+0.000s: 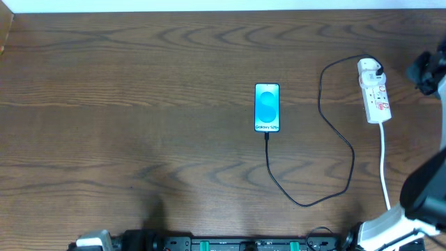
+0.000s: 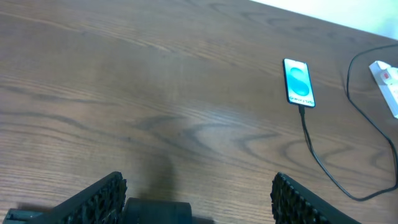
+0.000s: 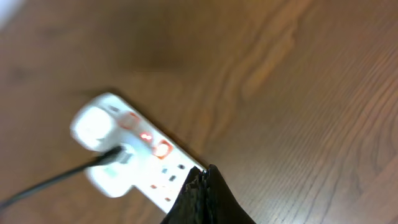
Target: Plug charger to phone and switch on socket
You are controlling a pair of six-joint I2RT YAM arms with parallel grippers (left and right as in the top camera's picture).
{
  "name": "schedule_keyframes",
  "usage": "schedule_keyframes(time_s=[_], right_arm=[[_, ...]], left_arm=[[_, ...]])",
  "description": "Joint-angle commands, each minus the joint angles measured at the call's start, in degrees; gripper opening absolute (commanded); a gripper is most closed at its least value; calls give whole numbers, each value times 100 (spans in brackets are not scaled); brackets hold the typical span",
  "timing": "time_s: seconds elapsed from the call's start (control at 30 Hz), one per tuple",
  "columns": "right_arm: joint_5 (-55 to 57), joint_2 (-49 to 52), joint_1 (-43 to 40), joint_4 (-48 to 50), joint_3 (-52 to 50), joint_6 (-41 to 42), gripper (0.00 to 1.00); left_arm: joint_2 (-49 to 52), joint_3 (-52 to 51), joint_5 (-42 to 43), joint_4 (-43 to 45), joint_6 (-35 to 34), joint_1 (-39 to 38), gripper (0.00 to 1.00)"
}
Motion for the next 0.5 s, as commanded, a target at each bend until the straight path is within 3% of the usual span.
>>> schedule_keyframes(time_s=[0.0, 0.47], right_arm=[[-273, -492, 28, 149, 20, 68, 1], [-2234, -2323, 28, 1482, 20, 107, 1]], left_arm=[[-243, 22, -55, 4, 52, -17, 74], [-691, 22, -55, -76, 52, -17, 75]])
